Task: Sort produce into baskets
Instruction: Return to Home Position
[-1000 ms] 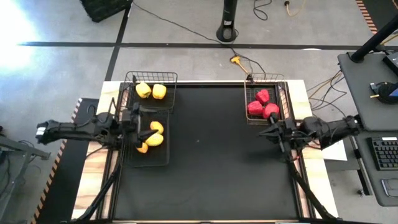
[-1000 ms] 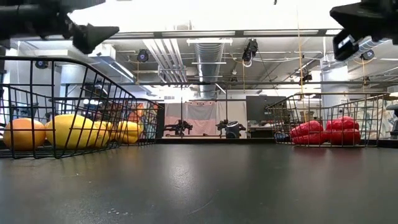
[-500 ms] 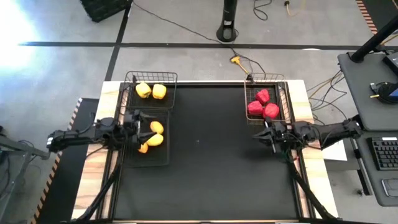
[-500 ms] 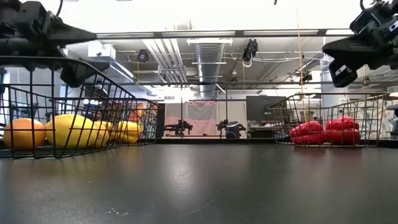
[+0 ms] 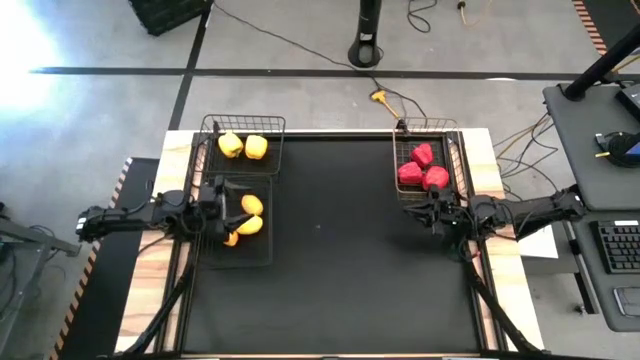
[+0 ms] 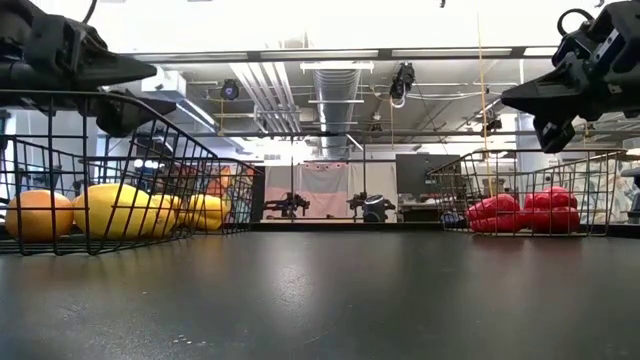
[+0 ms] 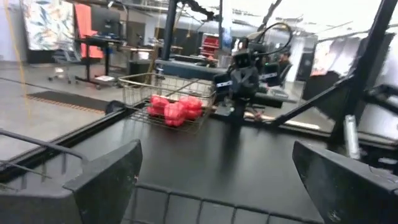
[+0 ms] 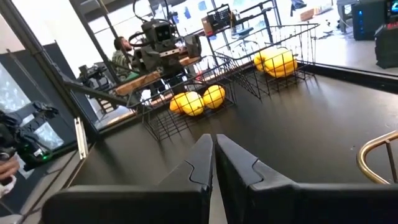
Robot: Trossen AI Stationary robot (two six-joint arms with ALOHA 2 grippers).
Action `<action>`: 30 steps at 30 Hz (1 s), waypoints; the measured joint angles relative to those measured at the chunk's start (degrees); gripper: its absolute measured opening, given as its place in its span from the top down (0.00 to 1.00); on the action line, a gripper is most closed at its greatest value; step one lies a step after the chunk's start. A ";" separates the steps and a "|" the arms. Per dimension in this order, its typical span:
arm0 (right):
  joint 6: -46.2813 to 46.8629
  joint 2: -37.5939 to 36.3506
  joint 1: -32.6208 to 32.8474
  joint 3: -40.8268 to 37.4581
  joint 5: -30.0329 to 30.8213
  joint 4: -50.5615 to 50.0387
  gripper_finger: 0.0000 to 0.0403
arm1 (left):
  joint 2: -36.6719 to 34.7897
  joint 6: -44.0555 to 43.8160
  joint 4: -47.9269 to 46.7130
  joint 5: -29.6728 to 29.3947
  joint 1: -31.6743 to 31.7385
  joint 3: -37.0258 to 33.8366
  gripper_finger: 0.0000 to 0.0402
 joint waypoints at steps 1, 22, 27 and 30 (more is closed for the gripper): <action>-0.01 0.02 0.00 0.00 0.01 0.00 0.97 | 0.38 0.70 0.08 -0.66 0.07 0.00 0.01; -0.04 0.02 0.00 0.02 0.01 0.00 0.97 | 5.95 2.44 0.08 -1.04 0.07 0.00 0.01; -0.07 0.04 0.00 0.02 0.01 0.00 0.97 | 6.23 2.44 0.11 -1.07 0.07 -0.02 0.01; -0.15 0.02 0.00 0.02 -2.03 -0.07 0.97 | 6.24 2.44 0.11 -1.07 0.07 -0.02 0.01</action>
